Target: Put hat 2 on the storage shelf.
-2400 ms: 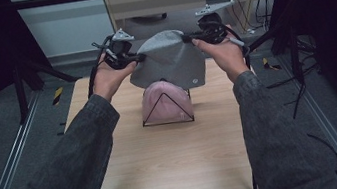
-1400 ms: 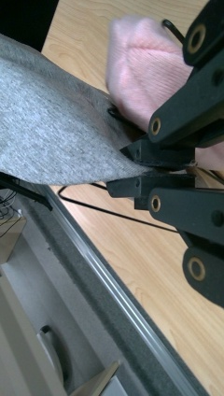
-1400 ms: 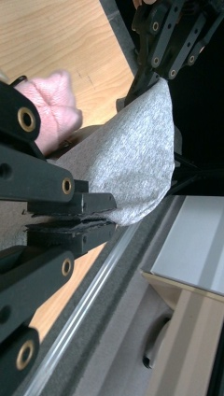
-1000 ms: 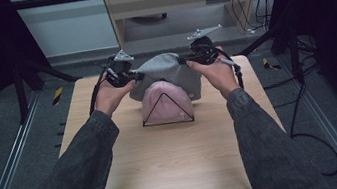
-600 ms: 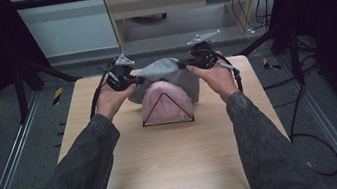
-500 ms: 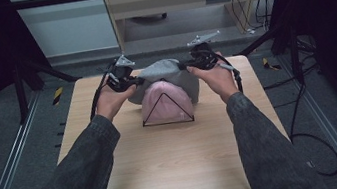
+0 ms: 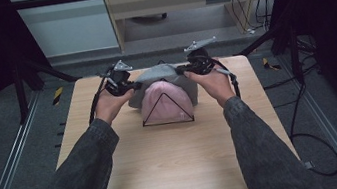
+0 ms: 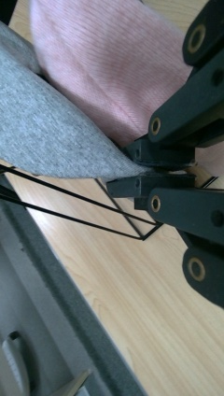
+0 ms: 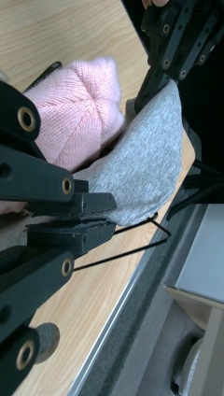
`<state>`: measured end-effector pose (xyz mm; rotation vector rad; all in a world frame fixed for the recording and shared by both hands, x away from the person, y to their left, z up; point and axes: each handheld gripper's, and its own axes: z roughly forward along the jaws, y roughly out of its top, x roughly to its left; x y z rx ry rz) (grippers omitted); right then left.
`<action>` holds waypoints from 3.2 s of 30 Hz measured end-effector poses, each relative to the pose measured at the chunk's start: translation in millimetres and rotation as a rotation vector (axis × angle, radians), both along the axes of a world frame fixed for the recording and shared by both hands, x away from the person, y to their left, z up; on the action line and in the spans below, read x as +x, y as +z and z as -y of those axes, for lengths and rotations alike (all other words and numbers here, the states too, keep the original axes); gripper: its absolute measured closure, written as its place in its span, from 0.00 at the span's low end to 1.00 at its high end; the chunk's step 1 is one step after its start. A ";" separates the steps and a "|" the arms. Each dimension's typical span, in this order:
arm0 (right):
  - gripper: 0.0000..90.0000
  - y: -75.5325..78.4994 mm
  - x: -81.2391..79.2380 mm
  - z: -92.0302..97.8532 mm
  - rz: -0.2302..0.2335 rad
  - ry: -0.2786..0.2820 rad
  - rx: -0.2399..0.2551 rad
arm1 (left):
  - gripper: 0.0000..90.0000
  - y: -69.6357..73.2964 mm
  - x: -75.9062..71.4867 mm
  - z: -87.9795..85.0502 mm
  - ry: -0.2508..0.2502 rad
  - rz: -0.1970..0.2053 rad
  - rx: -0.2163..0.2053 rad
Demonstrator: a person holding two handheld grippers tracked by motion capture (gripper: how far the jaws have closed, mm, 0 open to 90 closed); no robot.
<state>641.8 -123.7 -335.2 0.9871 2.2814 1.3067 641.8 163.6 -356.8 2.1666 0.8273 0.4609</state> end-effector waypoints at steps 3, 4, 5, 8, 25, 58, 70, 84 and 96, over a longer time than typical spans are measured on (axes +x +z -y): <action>0.96 -2.2 -0.8 -3.5 -0.006 0.006 -0.007 | 0.96 -3.1 -1.2 -1.0 0.004 -0.005 0.014; 0.96 -2.8 -1.1 -4.4 -0.008 0.009 -0.010 | 0.96 -4.2 -1.2 -2.0 0.007 -0.009 0.019; 0.96 -3.5 -1.4 -5.2 -0.008 0.010 -0.011 | 0.96 -5.6 -1.2 -2.9 0.011 -0.016 0.018; 0.96 -4.9 -1.6 -6.0 -0.010 0.011 -0.013 | 0.96 -8.7 -1.0 -4.7 0.017 -0.030 0.021; 0.92 -13.4 2.3 -9.3 -0.045 -0.002 -0.032 | 0.95 -18.9 -2.2 -7.9 0.030 -0.055 0.042; 0.19 1.4 -50.4 8.4 0.034 -0.158 -0.010 | 0.18 0.4 -54.1 -24.5 0.098 0.034 0.001; 0.15 -21.0 -91.8 27.1 0.014 -0.181 -0.001 | 0.11 -21.2 -105.0 -51.3 0.103 0.034 0.007; 0.11 -62.8 -123.5 59.8 -0.024 -0.195 -0.018 | 0.07 -51.3 -143.2 -79.3 0.079 -0.003 0.044; 0.11 -113.1 -139.2 88.1 -0.137 -0.225 -0.070 | 0.07 -94.1 -139.9 -100.5 0.103 -0.102 0.065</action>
